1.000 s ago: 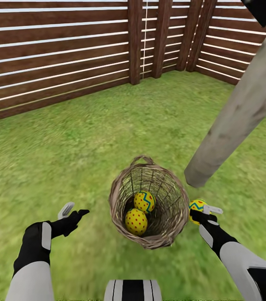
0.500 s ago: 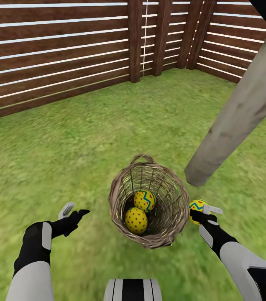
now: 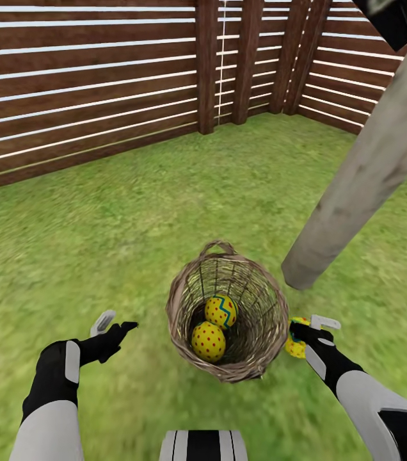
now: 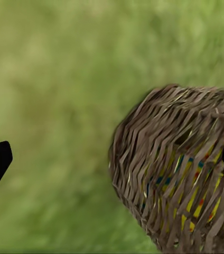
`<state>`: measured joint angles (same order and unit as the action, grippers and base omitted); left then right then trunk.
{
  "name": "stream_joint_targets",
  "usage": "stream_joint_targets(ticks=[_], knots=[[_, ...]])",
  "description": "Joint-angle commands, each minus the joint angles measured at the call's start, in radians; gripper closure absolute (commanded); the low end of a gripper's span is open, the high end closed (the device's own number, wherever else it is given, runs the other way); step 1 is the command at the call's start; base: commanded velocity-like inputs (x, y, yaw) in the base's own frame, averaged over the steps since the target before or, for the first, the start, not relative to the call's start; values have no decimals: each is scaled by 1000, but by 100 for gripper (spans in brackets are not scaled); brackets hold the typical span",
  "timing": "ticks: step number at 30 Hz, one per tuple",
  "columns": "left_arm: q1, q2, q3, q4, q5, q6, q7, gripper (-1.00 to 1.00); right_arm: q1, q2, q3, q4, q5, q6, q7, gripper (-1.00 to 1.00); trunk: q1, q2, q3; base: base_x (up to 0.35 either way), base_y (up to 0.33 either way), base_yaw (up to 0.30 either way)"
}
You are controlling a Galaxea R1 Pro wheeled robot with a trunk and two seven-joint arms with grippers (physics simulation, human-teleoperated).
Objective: Take the three Easter eggs out of the wicker basket on the lawn in the garden, then place them on the lawn next to a single tree (choose any tree) so that all three eggs are next to the same tree and none are left in the basket.
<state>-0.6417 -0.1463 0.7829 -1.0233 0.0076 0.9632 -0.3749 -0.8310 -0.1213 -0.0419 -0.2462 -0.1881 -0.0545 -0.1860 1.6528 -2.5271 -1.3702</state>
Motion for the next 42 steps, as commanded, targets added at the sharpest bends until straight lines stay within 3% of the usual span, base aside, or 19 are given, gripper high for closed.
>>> stream_joint_targets(ticks=[1,7,13,23,33,42], knots=[[-1,-1,4,-1,0,6,-2,-100,0,0,-1,1,-10,-5,0,-100,-1,0,3,0,0,0],[-1,-1,4,19,-2,-1,-2,-100,0,0,-1,1,-10,-5,0,-100,-3,1,26,0,0,0],[-1,-1,3,80,-29,-84,5,-100,0,0,-1,1,-10,-5,0,-100,-6,3,50,-103,0,0],[-1,-1,2,86,-34,-89,5,-100,0,0,-1,1,-10,-5,0,-100,-10,5,88,-324,0,0],[-1,-1,2,89,-34,-90,5,-100,0,-4,-3,1,-13,-5,-1,-100,-15,7,127,-71,0,0],[-1,-1,2,122,-34,-113,5,-100,0,-2,-3,2,-13,-5,-1,-100,-19,10,162,-307,0,0]])
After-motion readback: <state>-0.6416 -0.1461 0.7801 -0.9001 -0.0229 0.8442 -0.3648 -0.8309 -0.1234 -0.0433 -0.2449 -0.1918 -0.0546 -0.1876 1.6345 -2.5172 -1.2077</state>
